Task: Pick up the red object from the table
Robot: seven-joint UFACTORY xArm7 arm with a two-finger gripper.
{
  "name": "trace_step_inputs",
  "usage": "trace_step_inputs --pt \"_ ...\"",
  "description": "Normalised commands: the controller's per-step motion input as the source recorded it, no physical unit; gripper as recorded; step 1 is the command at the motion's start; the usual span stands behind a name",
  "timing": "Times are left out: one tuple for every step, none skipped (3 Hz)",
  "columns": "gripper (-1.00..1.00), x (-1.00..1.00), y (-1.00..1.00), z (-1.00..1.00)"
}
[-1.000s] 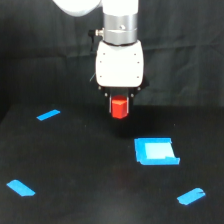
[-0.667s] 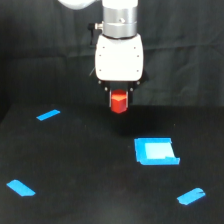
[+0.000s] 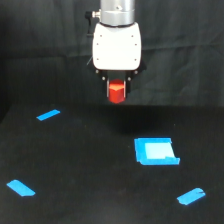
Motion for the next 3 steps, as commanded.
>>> trace_step_inputs --pt "-0.97 -0.22 -0.25 0.52" --pt "-0.99 -0.27 -0.22 0.52" --pt "-0.99 -0.22 -0.17 0.24"
